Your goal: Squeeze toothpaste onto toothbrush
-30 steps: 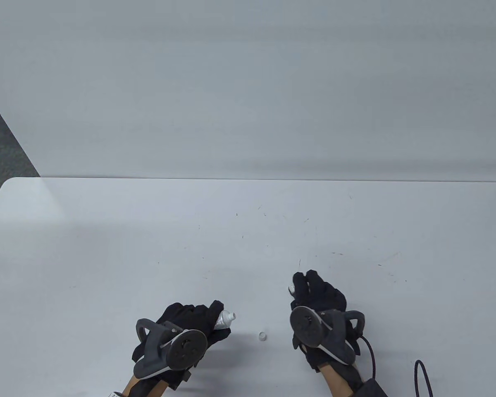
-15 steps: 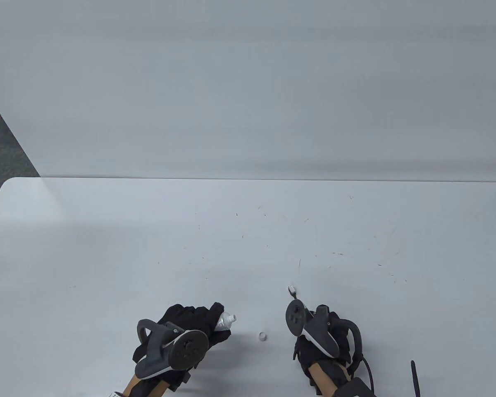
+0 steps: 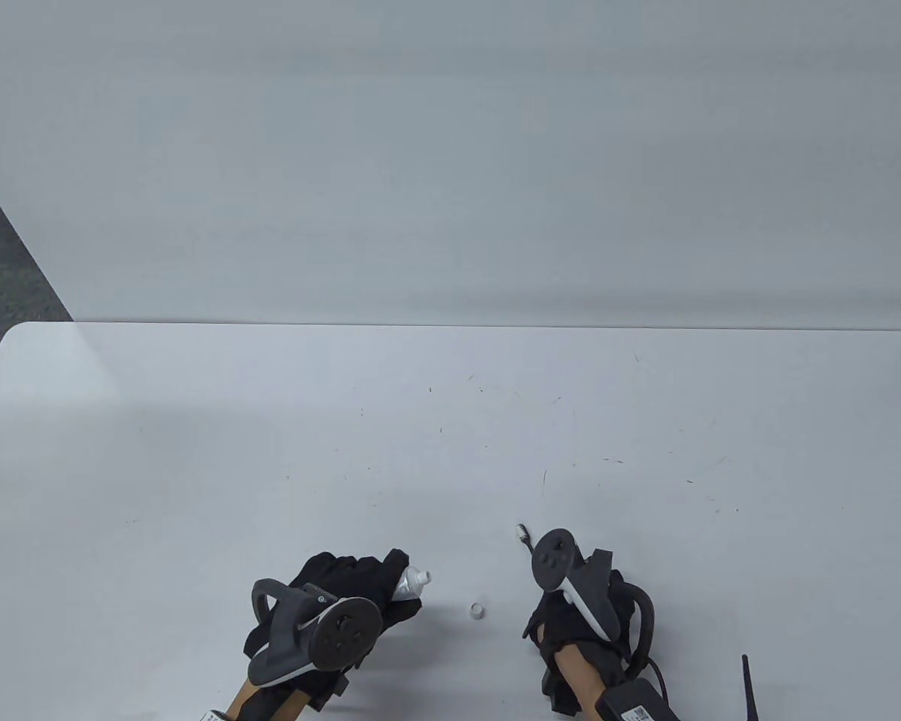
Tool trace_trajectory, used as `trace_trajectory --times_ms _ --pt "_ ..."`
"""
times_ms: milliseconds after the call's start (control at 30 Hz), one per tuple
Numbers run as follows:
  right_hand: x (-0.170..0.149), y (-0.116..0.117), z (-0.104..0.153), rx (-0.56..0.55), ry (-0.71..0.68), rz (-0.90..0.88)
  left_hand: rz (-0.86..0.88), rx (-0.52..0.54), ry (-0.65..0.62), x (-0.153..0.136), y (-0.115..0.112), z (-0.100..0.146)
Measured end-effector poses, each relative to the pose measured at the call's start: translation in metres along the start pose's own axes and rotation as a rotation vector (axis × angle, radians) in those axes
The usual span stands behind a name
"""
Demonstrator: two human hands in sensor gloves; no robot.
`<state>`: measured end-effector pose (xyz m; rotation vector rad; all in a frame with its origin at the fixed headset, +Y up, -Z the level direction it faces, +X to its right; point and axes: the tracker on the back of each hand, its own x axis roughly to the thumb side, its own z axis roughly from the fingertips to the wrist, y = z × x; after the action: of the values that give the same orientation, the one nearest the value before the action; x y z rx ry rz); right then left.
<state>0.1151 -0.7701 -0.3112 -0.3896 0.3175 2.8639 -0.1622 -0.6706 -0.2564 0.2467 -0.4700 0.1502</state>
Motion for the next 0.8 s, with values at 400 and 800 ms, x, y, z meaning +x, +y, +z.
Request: trace_trajectory --times_ms 400,800 --pt "-0.008 -0.018 0.004 -0.069 -0.088 -0.107 0.005 0.001 -0.003 -0.002 0.000 0.001" --pt "0.011 -0.085 0.089 -0.509 -0.722 -0.545 0.075 0.082 0.032 -0.009 0.005 0.003"
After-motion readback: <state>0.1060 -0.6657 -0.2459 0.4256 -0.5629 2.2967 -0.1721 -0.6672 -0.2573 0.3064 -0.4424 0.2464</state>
